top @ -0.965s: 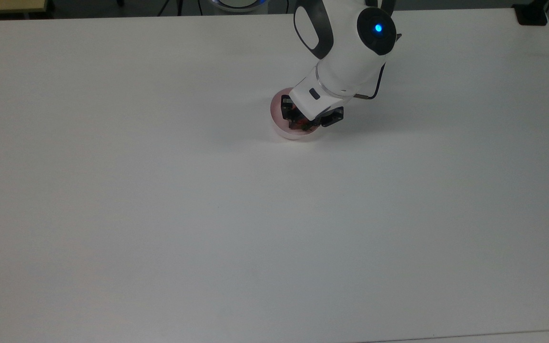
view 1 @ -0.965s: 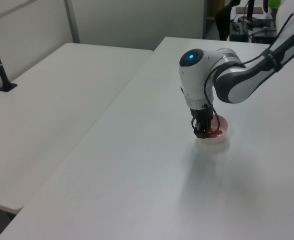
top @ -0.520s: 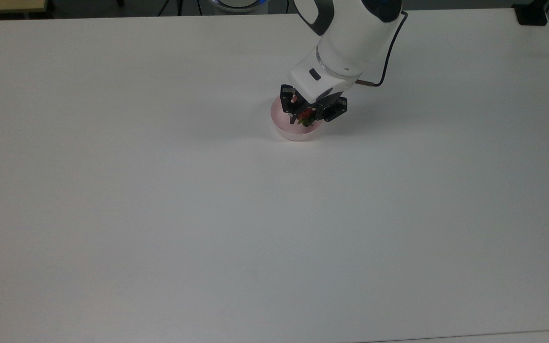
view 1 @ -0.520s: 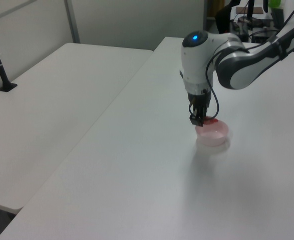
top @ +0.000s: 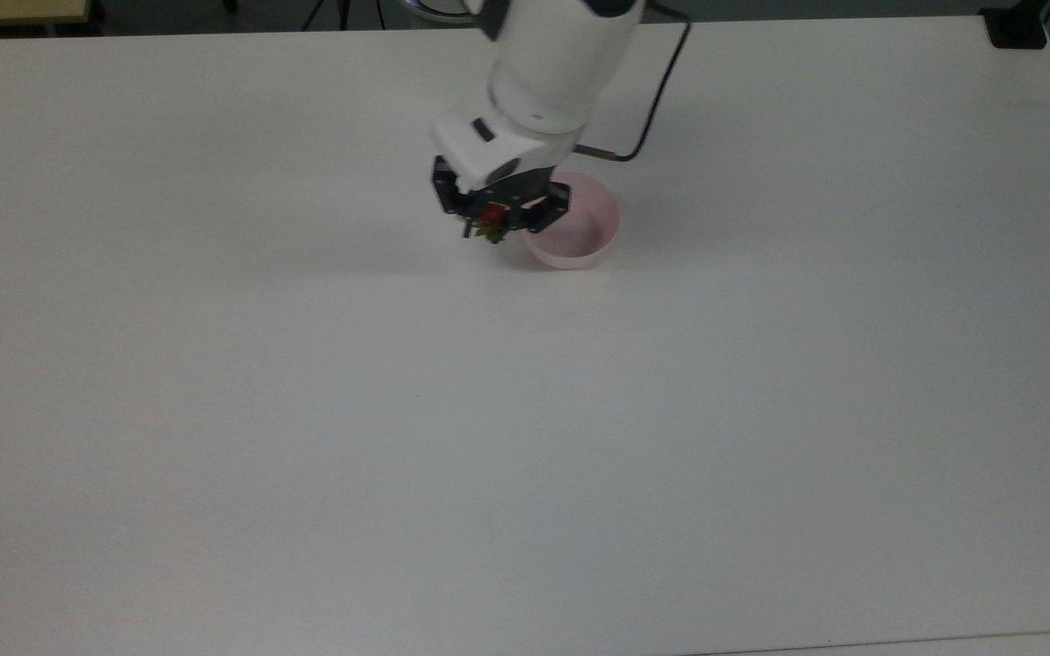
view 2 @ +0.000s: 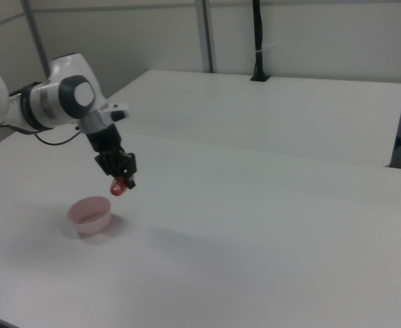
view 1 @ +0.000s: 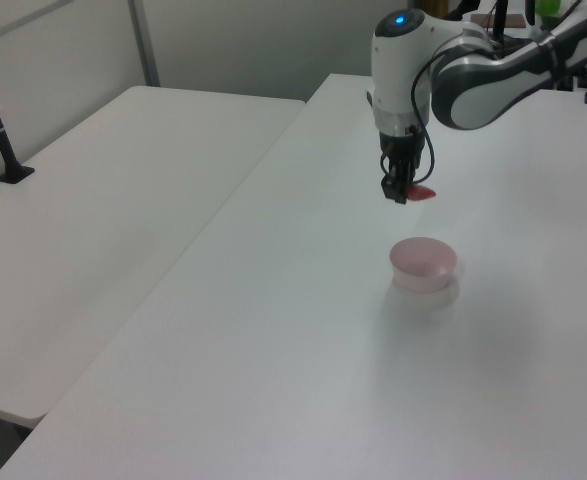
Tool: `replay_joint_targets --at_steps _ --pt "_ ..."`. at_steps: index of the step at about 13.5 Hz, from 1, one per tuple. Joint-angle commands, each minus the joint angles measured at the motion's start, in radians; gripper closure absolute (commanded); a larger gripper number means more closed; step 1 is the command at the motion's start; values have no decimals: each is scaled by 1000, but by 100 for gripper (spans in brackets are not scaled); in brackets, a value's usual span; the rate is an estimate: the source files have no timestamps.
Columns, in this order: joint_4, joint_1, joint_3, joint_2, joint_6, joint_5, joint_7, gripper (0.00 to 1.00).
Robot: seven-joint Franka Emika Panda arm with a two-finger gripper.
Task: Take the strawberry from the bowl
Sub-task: 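Lift the strawberry out of the bowl and carry it beside the bowl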
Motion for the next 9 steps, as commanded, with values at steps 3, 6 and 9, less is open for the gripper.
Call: replay_joint_targets --at_steps 3,6,9 --pt "-17 -145 -1 -7 -20 -4 -150 68" --pt "-17 -211 -3 7 0 -1 -239 68" --pt "-16 -268 -6 36 97 1 -256 68"
